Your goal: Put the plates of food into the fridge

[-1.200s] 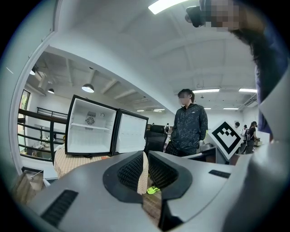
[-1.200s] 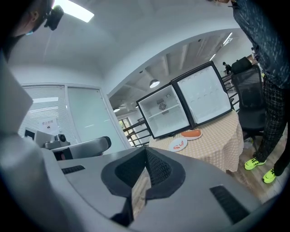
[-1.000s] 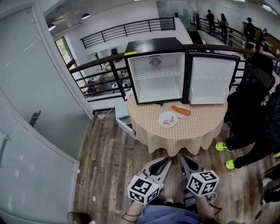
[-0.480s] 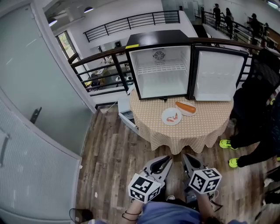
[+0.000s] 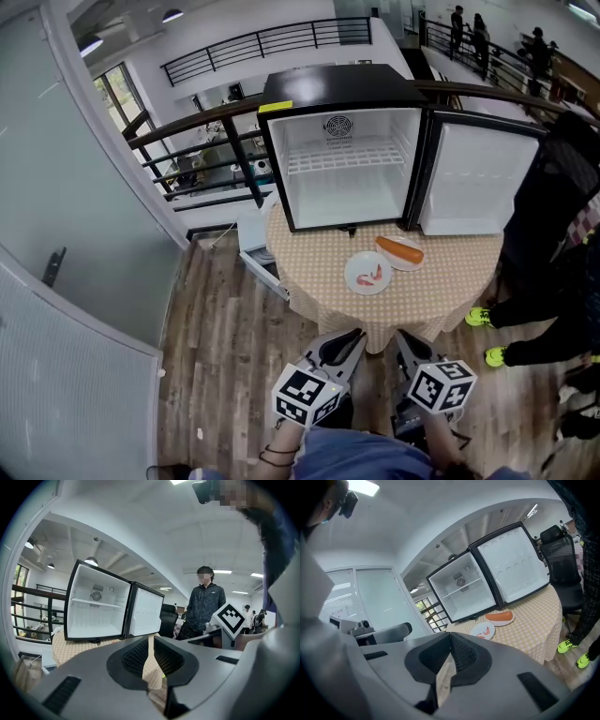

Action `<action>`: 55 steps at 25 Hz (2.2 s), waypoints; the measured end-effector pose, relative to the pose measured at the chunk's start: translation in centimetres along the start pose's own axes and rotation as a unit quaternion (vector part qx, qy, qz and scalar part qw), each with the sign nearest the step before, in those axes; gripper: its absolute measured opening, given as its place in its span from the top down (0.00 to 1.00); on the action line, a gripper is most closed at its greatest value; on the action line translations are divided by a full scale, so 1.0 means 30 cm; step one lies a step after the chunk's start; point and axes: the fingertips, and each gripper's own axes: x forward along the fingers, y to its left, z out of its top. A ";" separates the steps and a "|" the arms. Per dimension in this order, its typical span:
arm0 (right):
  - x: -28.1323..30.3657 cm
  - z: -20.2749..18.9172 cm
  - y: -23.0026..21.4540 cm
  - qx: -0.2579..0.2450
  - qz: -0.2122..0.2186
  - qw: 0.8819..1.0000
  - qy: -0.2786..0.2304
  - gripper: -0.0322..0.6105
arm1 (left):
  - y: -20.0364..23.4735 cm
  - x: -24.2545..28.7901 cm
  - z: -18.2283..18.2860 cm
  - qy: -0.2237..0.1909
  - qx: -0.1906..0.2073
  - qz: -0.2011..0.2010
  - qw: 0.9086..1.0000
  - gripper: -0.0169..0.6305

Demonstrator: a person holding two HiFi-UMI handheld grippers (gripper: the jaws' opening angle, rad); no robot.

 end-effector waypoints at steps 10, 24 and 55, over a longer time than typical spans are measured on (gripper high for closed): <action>0.308 0.119 -0.071 0.006 -0.050 0.999 0.011 0.92 | 0.331 0.183 0.064 0.011 -0.023 -0.034 0.999 0.92; 0.472 0.164 -0.184 0.039 -0.126 0.991 0.007 0.92 | 0.541 0.380 0.025 0.054 -0.013 -0.107 0.993 0.92; 0.602 0.134 -0.994 0.169 -0.163 0.969 0.081 0.92 | 0.789 1.026 -0.394 0.280 -0.069 -0.135 0.948 0.82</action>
